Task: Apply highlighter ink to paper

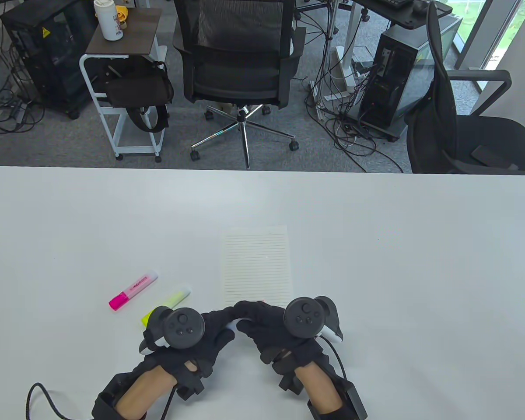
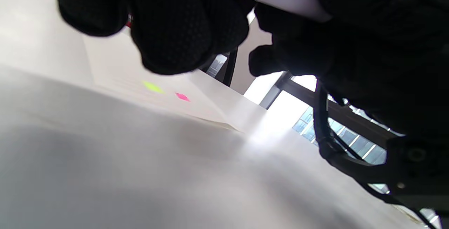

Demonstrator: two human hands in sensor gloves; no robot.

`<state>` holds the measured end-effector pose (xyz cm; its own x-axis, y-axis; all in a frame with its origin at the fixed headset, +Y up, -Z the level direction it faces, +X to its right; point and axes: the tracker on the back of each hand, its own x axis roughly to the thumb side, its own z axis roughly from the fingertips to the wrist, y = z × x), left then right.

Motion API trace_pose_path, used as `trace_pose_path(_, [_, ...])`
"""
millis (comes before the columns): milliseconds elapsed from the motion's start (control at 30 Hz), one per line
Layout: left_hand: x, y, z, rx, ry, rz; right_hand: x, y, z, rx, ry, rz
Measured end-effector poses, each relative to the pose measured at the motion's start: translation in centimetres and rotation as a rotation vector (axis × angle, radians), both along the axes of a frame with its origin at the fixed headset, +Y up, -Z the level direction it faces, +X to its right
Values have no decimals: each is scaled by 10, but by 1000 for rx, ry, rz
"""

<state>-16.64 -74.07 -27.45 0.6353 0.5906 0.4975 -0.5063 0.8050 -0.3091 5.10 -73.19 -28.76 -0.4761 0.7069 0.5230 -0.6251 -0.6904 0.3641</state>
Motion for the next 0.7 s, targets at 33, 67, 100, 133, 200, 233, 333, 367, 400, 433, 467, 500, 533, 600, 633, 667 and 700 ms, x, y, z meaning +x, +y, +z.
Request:
trace_pose_path(33, [-1,-2,-1,-24,-7,16,-1,0,0,3,10,-2])
trace_pose_path(67, [-3,-4,-3,-51,-14,52,-2,-1,0,-5,15,-5])
trace_pose_path(100, [-5,-5,-4,-79,-20,84,-2,-2,-1,-23,27,-21])
trace_pose_path(133, [-7,-5,-6,-91,-29,102,-3,-2,-1,-39,35,-40])
trace_pose_path(200, [-10,-3,-9,-111,-35,172,-3,-4,-3,-80,61,-97])
trace_pose_path(233, [-10,-2,-9,-120,-39,185,-2,-4,-3,-85,68,-109])
trace_pose_path(333, [-11,1,-11,-113,-40,227,-1,-1,-2,-65,99,-152])
trace_pose_path(367, [-12,2,-11,-104,-33,235,-1,0,-2,-52,99,-162])
trace_pose_path(400, [-12,3,-11,-97,-30,245,-1,0,-2,-48,110,-173])
trace_pose_path(433, [-13,4,-11,-94,-31,257,0,1,-1,-41,110,-185])
trace_pose_path(467, [-16,8,-12,-92,-1,267,5,6,1,-20,98,-194])
trace_pose_path(500, [-17,0,-15,-137,-37,320,1,10,0,42,107,-160])
trace_pose_path(533, [-17,-2,-13,-177,-16,362,2,12,3,58,95,-151])
trace_pose_path(600, [-17,0,-12,-66,-8,348,4,16,3,80,78,-129])
trace_pose_path(633, [-16,1,-11,-65,-13,310,6,15,2,70,80,-131])
trace_pose_path(667, [-16,1,-10,-48,-8,236,11,14,1,52,67,-167])
trace_pose_path(700, [-17,2,-9,-1,20,180,16,13,-1,45,44,-161])
